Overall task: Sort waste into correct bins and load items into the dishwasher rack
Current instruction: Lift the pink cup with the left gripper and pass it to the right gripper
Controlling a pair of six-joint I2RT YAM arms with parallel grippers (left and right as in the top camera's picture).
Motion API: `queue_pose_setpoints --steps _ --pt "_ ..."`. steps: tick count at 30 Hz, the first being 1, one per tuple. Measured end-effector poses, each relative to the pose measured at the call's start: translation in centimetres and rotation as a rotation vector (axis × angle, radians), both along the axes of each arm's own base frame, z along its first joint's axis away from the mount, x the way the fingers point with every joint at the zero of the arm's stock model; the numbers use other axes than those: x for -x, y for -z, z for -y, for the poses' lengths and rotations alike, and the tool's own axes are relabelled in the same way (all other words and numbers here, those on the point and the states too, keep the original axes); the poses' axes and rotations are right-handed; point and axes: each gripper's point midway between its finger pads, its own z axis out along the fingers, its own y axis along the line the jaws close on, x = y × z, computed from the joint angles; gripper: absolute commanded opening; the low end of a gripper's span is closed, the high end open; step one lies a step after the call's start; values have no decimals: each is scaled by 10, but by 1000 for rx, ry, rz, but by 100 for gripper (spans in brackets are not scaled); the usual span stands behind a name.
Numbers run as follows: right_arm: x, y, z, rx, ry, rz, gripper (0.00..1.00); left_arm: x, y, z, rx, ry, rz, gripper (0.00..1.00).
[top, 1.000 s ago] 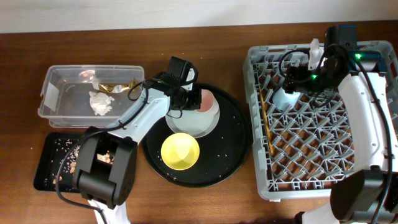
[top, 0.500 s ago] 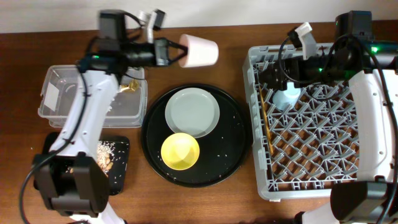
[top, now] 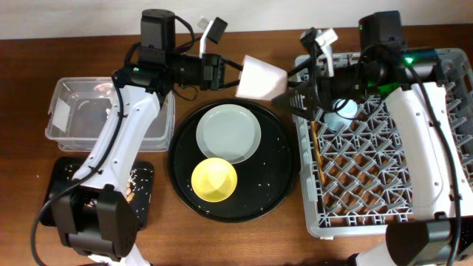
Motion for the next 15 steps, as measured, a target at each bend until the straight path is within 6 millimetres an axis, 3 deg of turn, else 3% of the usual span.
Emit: queue_pose_setpoints --steps 8,11,15 --pt "0 -2 -6 -6 -20 35 81 7 0 9 0 25 1 0" --pt "0 -3 -6 -8 -21 37 63 7 0 10 0 28 1 0" --pt "0 -5 -7 -22 -31 48 58 9 -1 9 7 36 -4 2"
